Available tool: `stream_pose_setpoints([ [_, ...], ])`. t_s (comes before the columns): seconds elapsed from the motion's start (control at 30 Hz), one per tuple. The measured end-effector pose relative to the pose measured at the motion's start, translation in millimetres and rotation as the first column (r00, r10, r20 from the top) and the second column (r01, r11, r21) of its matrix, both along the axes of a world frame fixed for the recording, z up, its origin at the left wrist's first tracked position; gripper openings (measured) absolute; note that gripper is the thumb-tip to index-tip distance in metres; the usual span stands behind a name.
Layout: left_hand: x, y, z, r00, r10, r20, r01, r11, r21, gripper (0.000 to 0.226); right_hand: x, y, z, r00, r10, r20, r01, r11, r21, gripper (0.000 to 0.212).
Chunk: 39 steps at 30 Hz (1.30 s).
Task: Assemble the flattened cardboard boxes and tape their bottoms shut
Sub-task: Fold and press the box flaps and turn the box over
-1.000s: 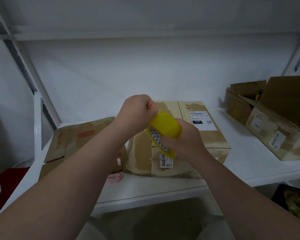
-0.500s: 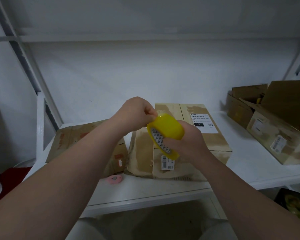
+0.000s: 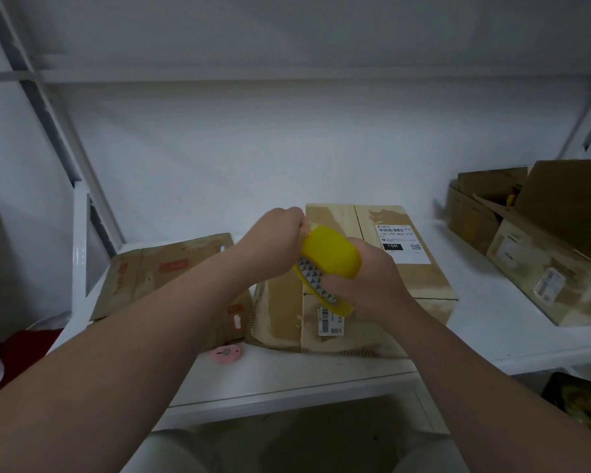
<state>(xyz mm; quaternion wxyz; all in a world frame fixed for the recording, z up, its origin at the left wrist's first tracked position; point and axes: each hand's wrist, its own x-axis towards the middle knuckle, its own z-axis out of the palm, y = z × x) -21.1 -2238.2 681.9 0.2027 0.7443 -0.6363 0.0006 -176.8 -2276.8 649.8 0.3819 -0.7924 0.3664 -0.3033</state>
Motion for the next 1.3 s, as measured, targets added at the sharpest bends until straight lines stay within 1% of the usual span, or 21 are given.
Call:
stream_pose_setpoints([
  [0.07, -1, 3, -3, 0.992, -0.018, -0.126, 0.013, 0.999, -0.037, 0.021, -1, -1, -1, 1.000, 0.014, -0.003, -0.014, 1.000, 0.006, 0.023],
  [0.1, -2, 4, -4, 0.986, -0.024, -0.165, 0.015, 0.998, -0.053, 0.020, -1, -1, -1, 1.000, 0.017, 0.004, -0.017, 1.000, 0.014, 0.024],
  [0.23, -4, 7, -9, 0.971, -0.054, -0.231, 0.033, 0.995, -0.098, 0.021, -2, -2, -2, 0.999, 0.038, 0.018, -0.039, 0.999, 0.027, 0.026],
  [0.3, -3, 9, -10, 0.950, -0.074, -0.304, 0.039, 0.992, -0.121, 0.021, -3, -2, -3, 0.999, 0.038, 0.035, -0.040, 0.998, 0.044, 0.029],
  [0.37, -1, 10, -10, 0.920, -0.085, -0.383, 0.035, 0.990, -0.137, 0.015, -4, -4, -4, 0.997, 0.016, 0.076, -0.022, 0.997, 0.079, 0.034],
  [0.43, 0, 8, -10, 0.912, -0.080, -0.402, 0.023, 0.989, -0.146, 0.011, -5, -5, -5, 0.995, 0.017, 0.100, -0.027, 0.995, 0.095, 0.037],
  [0.5, 0, 5, -10, 0.899, -0.052, -0.434, -0.019, 0.987, -0.158, 0.017, -5, -6, -6, 0.994, 0.024, 0.104, -0.034, 0.994, 0.101, 0.038],
  [0.6, 0, 3, -6, 0.850, -0.015, -0.526, -0.082, 0.984, -0.161, 0.020, -5, -6, -7, 0.992, 0.027, 0.120, -0.040, 0.993, 0.115, 0.035],
  [0.7, -1, 0, -4, 0.799, 0.067, -0.598, -0.166, 0.980, -0.112, 0.037, -6, -7, -6, 0.993, 0.035, 0.115, -0.048, 0.992, 0.113, 0.033],
  [0.73, -2, 0, -4, 0.783, 0.061, -0.619, -0.160, 0.981, -0.106, 0.035, -5, -7, -6, 0.994, 0.036, 0.108, -0.048, 0.993, 0.109, 0.034],
  [0.83, -6, -1, -4, 0.733, 0.017, -0.680, -0.118, 0.988, -0.102, 0.020, -5, -7, -6, 0.995, 0.035, 0.093, -0.045, 0.994, 0.100, 0.040],
  [0.9, -8, -3, -4, 0.708, 0.009, -0.707, -0.143, 0.981, -0.131, 0.016, -4, -6, -5, 0.996, 0.036, 0.085, -0.044, 0.995, 0.087, 0.041],
  [0.97, -9, -4, -3, 0.686, 0.023, -0.727, -0.189, 0.971, -0.147, 0.014, -3, -4, -4, 0.996, 0.040, 0.076, -0.046, 0.996, 0.070, 0.038],
  [1.07, -10, -5, 2, 0.683, 0.081, -0.726, -0.232, 0.966, -0.110, 0.010, -2, -3, -4, 0.998, 0.046, 0.045, -0.047, 0.998, 0.039, 0.029],
  [1.13, -10, -7, 5, 0.728, 0.102, -0.678, -0.229, 0.968, -0.099, 0.014, -2, -3, -4, 0.999, 0.044, 0.026, -0.044, 0.999, 0.018, 0.028],
  [1.17, -10, -8, 5, 0.775, 0.100, -0.623, -0.217, 0.970, -0.113, 0.017, -2, -3, -4, 0.999, 0.036, 0.028, -0.037, 0.999, 0.017, 0.026],
  [1.23, -14, -7, 4, 0.884, 0.096, -0.457, -0.185, 0.971, -0.152, 0.019, -1, -2, -2, 0.999, 0.024, 0.040, -0.026, 0.999, 0.034, 0.024],
  [1.3, -18, -3, 1, 0.946, 0.061, -0.317, -0.137, 0.965, -0.224, 0.013, -1, -2, -2, 0.999, 0.022, 0.042, -0.024, 0.999, 0.045, 0.025],
])
